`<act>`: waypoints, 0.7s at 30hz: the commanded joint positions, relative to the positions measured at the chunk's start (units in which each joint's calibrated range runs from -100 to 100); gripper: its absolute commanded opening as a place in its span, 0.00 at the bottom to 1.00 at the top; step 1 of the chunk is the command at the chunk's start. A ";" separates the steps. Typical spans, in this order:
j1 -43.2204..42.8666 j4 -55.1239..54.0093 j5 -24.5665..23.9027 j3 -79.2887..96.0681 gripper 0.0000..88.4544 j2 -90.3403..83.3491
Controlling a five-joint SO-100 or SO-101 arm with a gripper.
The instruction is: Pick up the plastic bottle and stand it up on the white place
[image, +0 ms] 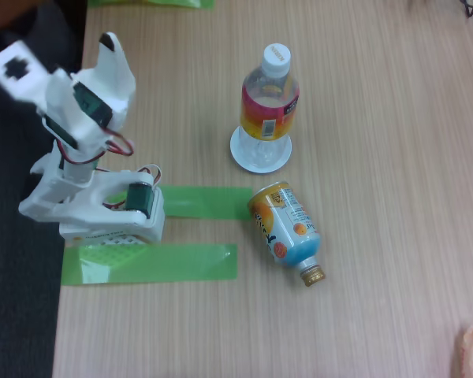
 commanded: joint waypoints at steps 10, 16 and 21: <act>10.52 -10.06 25.17 1.74 0.24 0.08; 14.59 -21.39 32.00 9.53 0.24 0.08; 15.70 -31.35 37.35 13.06 0.24 0.08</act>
